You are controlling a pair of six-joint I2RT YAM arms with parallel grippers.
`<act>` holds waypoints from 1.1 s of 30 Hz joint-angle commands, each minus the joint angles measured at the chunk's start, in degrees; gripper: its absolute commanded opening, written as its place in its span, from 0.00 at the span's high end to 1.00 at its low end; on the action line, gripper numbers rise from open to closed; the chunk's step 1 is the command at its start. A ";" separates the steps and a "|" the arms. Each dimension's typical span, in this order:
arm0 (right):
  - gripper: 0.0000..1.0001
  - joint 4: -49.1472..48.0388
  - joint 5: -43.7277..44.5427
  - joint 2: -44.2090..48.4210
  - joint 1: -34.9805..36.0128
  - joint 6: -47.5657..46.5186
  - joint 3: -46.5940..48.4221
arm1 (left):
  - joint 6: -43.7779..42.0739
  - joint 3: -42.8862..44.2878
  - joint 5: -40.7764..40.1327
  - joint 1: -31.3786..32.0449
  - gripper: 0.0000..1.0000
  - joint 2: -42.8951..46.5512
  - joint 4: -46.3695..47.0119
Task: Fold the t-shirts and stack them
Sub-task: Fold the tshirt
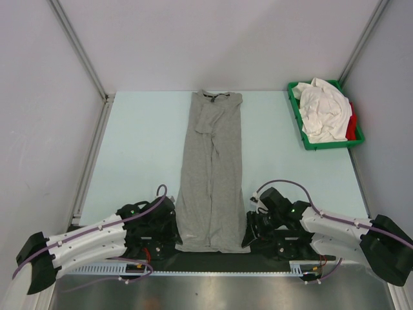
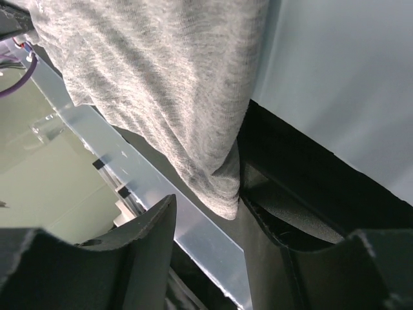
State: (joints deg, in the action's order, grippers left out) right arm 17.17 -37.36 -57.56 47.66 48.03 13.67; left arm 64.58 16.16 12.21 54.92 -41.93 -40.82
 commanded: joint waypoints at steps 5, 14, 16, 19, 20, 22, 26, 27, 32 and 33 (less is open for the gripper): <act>0.53 5.66 12.38 -0.45 -0.90 -0.13 0.56 | 0.55 -1.13 -1.31 -0.34 0.81 0.27 0.64; 0.45 8.85 13.73 5.09 -3.98 -2.24 2.86 | 0.20 -0.43 -1.13 -0.34 0.69 0.10 1.27; 0.46 6.92 12.41 3.87 -3.98 -2.06 2.24 | 0.20 -0.61 -0.96 -0.34 0.70 -0.08 1.88; 0.46 4.11 12.66 2.98 -3.80 -2.06 1.53 | 0.11 -0.78 -0.69 -0.34 0.68 -0.69 1.88; 0.46 2.80 12.75 2.72 -3.80 -2.24 1.53 | 0.11 -0.70 -0.87 -0.34 0.65 -0.87 1.62; 0.46 2.43 12.76 1.49 -4.06 -2.67 2.41 | 0.20 -0.43 -1.65 -0.34 0.58 -0.43 0.14; 0.46 2.17 12.58 -0.45 -4.07 -3.12 3.29 | -0.15 0.88 -3.50 -0.34 0.54 1.15 -2.42; 0.46 1.91 12.49 -0.62 -4.07 -2.94 3.03 | -0.07 0.71 -3.42 -0.34 0.53 1.24 -2.34; 0.47 -0.82 11.53 -2.55 -3.89 -2.68 2.24 | 0.02 -0.60 -2.45 -0.33 0.59 -0.34 -0.40; 0.47 -1.17 11.52 -2.99 -3.80 -2.77 2.15 | 0.02 -0.69 -2.54 -0.34 0.60 -0.43 -0.23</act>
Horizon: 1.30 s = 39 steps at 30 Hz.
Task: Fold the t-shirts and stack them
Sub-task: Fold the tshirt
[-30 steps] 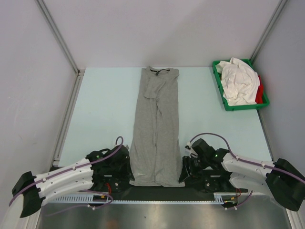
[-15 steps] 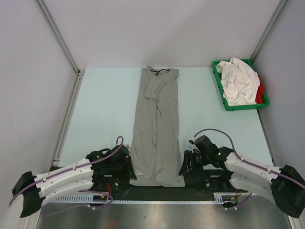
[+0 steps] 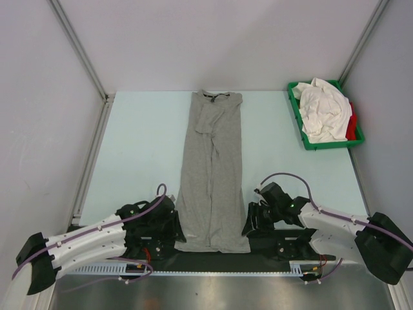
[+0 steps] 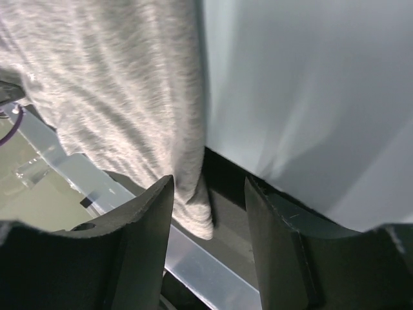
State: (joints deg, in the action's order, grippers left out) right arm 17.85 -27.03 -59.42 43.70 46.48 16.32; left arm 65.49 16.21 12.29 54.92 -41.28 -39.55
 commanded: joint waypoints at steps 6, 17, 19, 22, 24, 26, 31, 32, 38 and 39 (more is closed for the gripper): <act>0.47 -5.36 0.31 -3.68 0.85 -1.40 -0.94 | -0.89 -0.74 -2.19 -0.34 0.71 -1.09 -0.18; 0.46 -13.01 -3.65 -2.19 2.70 4.14 -2.87 | -0.72 0.49 -2.89 -0.34 0.77 0.58 0.61; 0.47 -15.20 -4.52 -3.41 2.79 4.84 -3.92 | -0.72 0.32 -2.89 -0.34 0.79 0.41 0.96; 0.55 -18.27 -5.66 -5.00 2.97 6.08 -5.33 | -0.81 0.14 -2.63 -0.34 0.83 0.14 1.67; 0.67 -19.25 -5.93 -4.83 3.23 6.25 -5.33 | -0.89 0.23 -2.28 -0.34 0.92 0.23 2.63; 0.93 -19.34 -6.81 -3.87 3.32 6.43 -4.89 | -1.07 0.93 -2.19 -0.34 1.00 0.41 3.25; 1.00 -13.30 -7.08 1.83 2.62 5.65 -1.47 | -1.42 5.40 -4.03 -0.34 1.00 1.64 4.13; 1.00 -11.71 -6.81 3.94 0.88 5.47 0.10 | -1.42 7.68 -5.34 -0.34 1.00 1.55 4.04; 1.00 -8.09 -10.85 2.83 -6.17 2.66 5.91 | -3.61 18.83 -10.09 -1.12 0.99 -4.94 3.95; 1.00 -6.70 -11.20 0.38 -6.96 1.70 8.79 | -4.49 20.25 -10.53 -1.82 1.00 -7.82 4.48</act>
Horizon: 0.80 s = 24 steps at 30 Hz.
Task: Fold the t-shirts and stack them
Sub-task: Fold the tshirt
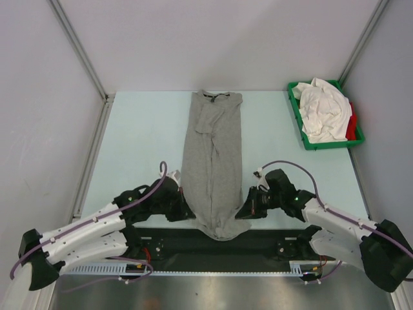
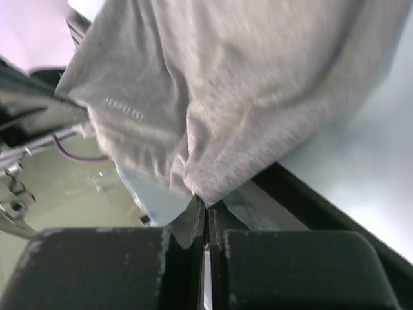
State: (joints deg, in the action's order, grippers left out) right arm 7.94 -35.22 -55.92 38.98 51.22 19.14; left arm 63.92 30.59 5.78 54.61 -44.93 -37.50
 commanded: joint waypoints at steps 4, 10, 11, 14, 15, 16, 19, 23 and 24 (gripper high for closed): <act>1.00 5.58 -5.03 -9.44 -8.03 -7.36 13.53 | -8.71 13.69 -3.24 -7.66 1.00 -12.43 4.10; 1.00 10.16 -8.98 -22.81 -18.23 -13.25 28.21 | -19.88 27.58 2.30 -20.05 1.00 -24.75 6.03; 1.00 10.68 -9.42 -27.27 -19.20 -13.60 32.67 | -21.71 30.29 3.09 -22.77 1.00 -28.16 6.20; 1.00 13.40 -9.86 -33.71 -21.66 -14.92 43.39 | -24.53 35.04 5.81 -27.69 1.00 -32.84 6.99; 1.00 14.28 -9.95 -38.43 -22.02 -15.27 45.88 | -25.24 36.28 6.69 -28.93 1.00 -35.64 7.61; 1.00 15.51 -10.30 -40.56 -22.80 -15.62 48.08 | -25.77 37.51 6.87 -30.77 0.99 -37.32 7.79; 1.00 15.70 -10.48 -47.25 -24.04 -14.58 55.73 | -27.53 42.17 8.89 -33.50 1.00 -43.39 8.40; 1.00 16.49 -10.92 -53.76 -25.09 -13.17 62.94 | -29.03 49.11 10.65 -35.88 1.00 -50.60 8.93; 1.00 16.58 -11.09 -55.77 -25.27 -12.82 65.22 | -29.03 50.08 11.35 -36.32 1.00 -51.83 9.28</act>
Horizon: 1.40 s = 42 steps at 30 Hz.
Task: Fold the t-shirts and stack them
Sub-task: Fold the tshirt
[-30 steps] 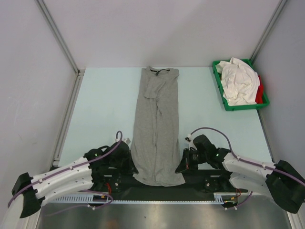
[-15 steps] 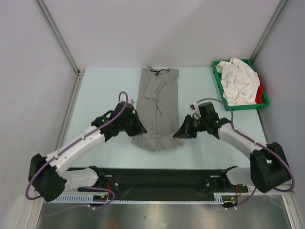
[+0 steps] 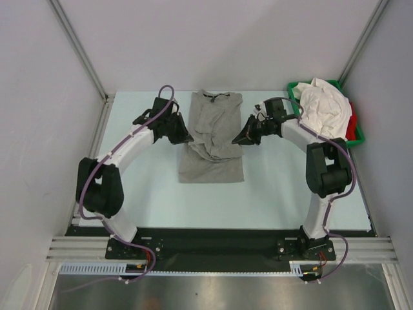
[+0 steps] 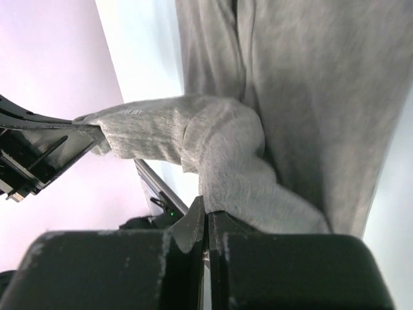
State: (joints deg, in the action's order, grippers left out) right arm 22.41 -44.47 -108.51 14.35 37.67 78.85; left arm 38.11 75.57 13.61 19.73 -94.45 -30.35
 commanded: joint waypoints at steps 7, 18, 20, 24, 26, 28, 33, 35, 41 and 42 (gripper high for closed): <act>1.00 2.11 -2.64 -10.66 -1.52 2.14 13.25 | -3.74 12.23 6.96 -5.04 1.00 -10.92 2.40; 1.00 3.34 -2.55 -15.50 -3.45 2.94 18.62 | -3.39 19.26 11.18 -6.01 1.00 -19.53 2.49; 1.00 2.99 -2.81 -16.03 -3.71 3.29 18.88 | -3.48 19.96 11.44 -5.93 1.00 -20.24 2.40; 1.00 3.07 -4.22 -18.58 -4.06 3.55 20.81 | -3.48 21.19 11.97 -6.19 1.00 -22.17 2.05; 1.00 3.25 -4.31 -19.72 -4.07 3.64 21.78 | -3.48 22.24 12.32 -6.28 1.00 -23.58 1.44; 1.00 3.34 -4.57 -20.68 -4.24 3.64 22.57 | -3.65 22.78 12.41 -6.45 1.00 -24.54 1.17; 0.88 4.13 -5.19 -23.59 -5.21 3.03 24.68 | -5.49 26.20 9.87 -6.72 0.89 -26.74 -2.51; 0.83 5.96 -4.40 -25.42 -5.82 2.15 27.48 | -8.92 30.76 6.20 -6.63 0.76 -28.75 -7.16; 0.58 10.08 -3.52 -27.37 -10.04 1.18 34.61 | -16.57 37.56 -5.69 -6.72 0.48 -26.33 -16.76; 0.53 11.58 -2.74 -26.15 -10.30 0.13 35.84 | -17.01 36.41 -7.26 -6.63 0.46 -23.17 -16.50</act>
State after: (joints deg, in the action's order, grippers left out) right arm 29.85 -47.62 -136.53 5.87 39.90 109.73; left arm 26.30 110.52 13.72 13.58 -124.49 -42.24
